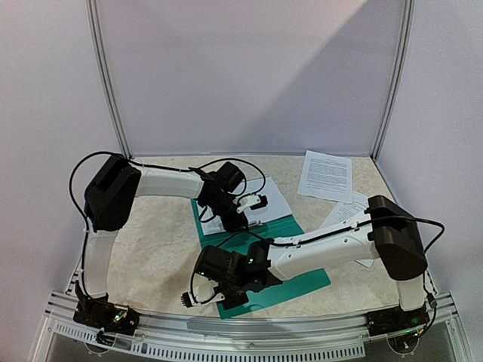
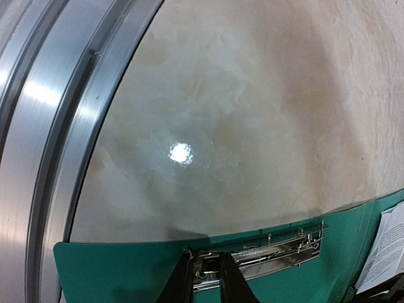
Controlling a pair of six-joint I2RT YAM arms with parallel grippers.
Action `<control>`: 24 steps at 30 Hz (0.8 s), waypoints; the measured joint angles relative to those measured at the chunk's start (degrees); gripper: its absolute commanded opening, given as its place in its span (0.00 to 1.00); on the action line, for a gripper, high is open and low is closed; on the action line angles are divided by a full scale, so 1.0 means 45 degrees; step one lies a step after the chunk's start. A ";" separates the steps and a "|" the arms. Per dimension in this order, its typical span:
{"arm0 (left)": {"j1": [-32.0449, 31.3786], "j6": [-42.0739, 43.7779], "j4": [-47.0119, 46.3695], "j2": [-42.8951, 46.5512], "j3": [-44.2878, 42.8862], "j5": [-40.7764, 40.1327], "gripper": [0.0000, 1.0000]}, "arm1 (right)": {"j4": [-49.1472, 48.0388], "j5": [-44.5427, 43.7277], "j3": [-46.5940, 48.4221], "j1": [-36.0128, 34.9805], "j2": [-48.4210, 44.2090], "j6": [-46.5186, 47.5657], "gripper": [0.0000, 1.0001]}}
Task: Put the files into the folder
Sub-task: Open the spring clip on the folder at the center of the board.
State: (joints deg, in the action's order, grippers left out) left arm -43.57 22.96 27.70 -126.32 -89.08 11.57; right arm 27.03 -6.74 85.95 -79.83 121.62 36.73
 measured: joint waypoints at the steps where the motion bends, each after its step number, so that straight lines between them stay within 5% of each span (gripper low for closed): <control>1: 0.0000 0.0000 -0.0010 -0.0005 0.0000 0.0000 0.37 | -0.0068 0.0005 0.0000 0.0005 0.0039 -0.0005 0.15; 24: 0.0000 0.0204 0.0044 -0.0136 -0.0170 -0.0005 0.37 | -0.0359 0.0073 -0.0321 0.0194 0.0019 -0.1064 0.09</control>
State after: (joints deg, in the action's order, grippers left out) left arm -43.57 23.88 27.90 -126.93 -89.84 11.55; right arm 25.41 -6.42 84.51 -78.96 121.71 31.94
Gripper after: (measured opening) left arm 0.370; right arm 0.097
